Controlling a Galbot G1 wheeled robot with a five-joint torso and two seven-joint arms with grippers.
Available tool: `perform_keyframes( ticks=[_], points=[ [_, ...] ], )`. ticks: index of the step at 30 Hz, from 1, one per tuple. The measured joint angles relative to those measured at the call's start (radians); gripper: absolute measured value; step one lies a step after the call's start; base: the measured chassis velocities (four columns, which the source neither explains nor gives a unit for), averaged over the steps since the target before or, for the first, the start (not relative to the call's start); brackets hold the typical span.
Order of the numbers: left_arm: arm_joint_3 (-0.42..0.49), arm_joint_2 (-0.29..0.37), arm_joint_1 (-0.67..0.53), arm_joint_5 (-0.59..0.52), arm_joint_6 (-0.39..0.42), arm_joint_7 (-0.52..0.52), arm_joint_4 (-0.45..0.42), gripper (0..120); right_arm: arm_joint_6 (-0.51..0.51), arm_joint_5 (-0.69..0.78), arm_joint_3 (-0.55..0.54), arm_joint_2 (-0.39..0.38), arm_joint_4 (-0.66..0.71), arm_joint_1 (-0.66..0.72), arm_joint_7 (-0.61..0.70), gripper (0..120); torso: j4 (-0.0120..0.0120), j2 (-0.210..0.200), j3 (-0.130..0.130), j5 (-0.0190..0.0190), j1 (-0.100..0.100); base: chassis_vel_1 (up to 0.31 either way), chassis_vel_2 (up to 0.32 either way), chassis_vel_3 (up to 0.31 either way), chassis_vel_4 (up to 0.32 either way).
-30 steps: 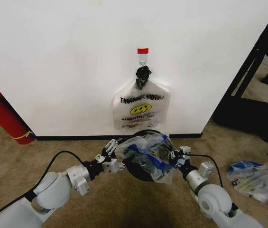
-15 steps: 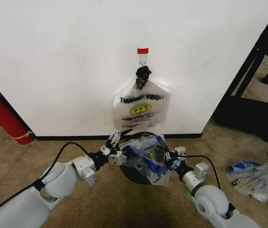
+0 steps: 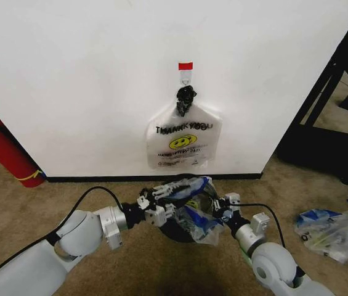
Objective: Pick up the garbage bag from the wall and place it over the trash bin.
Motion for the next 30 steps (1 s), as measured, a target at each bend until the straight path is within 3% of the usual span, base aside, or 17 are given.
perform_keyframes(
  ticks=[5,10,15,17,22,29,30],
  points=[
    [-0.003,-0.015,-0.022,-0.063,0.030,0.013,0.017,0,-0.004,0.003,0.001,-0.002,0.013,-0.006,0.000,0,-0.0001,0.000,0.000,-0.0002,0.000,0.000,0.000,0.000,0.000],
    [-0.039,0.003,-0.011,-0.042,0.054,0.056,-0.030,3,-0.005,0.004,0.010,-0.008,0.018,-0.010,0.000,0,-0.0001,0.000,0.000,0.0001,0.000,0.000,0.000,0.000,0.000],
    [-0.064,0.021,0.034,0.034,0.051,0.136,-0.072,23,-0.003,0.003,0.019,-0.008,0.018,-0.010,-0.003,0,0.0001,0.000,0.000,0.0000,0.000,0.000,0.000,0.000,0.000],
    [-0.064,0.017,0.039,0.046,0.050,0.140,-0.070,26,-0.002,0.003,0.019,-0.008,0.018,-0.010,-0.003,0,0.0001,0.000,0.000,0.0000,0.000,0.000,0.000,0.000,0.000],
    [-0.056,-0.016,0.030,0.101,0.045,0.145,-0.031,50,0.001,0.003,0.023,-0.008,0.028,-0.019,-0.005,0,0.0000,0.000,0.000,0.0000,0.000,0.000,0.000,0.000,0.000],
    [-0.053,-0.027,0.006,0.132,0.051,0.144,-0.012,71,0.002,0.003,0.023,-0.006,0.042,-0.028,-0.005,0,-0.0001,0.000,0.000,0.0000,0.000,0.000,0.000,0.000,0.000],
    [-0.053,-0.028,0.003,0.136,0.052,0.143,-0.008,68,0.002,0.003,0.022,-0.006,0.045,-0.029,-0.006,0,0.0000,0.000,0.000,0.0000,0.000,0.000,0.000,0.000,0.000]
  ],
)
